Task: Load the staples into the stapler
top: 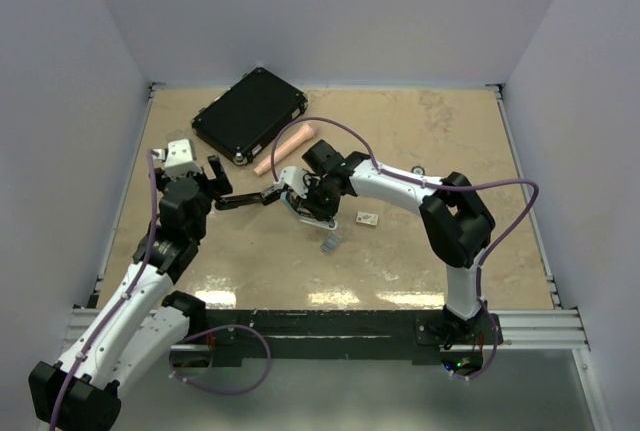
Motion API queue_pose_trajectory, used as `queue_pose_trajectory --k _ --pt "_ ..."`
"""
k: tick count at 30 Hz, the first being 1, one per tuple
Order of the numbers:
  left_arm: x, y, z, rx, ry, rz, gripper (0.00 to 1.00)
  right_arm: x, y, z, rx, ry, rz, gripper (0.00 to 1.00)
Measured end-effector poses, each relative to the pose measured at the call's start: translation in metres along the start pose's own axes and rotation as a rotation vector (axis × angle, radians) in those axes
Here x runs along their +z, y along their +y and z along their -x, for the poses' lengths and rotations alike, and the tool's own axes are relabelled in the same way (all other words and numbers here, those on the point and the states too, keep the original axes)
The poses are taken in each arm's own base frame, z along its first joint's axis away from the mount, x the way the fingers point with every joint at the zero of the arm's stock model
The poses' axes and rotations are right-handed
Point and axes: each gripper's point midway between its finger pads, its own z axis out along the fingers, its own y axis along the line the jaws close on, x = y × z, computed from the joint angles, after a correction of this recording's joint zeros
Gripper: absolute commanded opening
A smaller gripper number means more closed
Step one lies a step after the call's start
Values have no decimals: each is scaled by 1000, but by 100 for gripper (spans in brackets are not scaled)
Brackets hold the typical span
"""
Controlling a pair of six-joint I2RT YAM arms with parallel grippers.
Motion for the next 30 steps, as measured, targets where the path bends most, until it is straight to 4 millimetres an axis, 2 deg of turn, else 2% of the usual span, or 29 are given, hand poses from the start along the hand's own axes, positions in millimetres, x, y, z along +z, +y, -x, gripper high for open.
queue_pose_trajectory --k 11,30 --pt "0 -1 -1 0 2 -3 95 0 2 0 34 -3 5 8" --pt "1 -3 -2 1 7 -14 95 4 1 -4 212 4 -49 7"
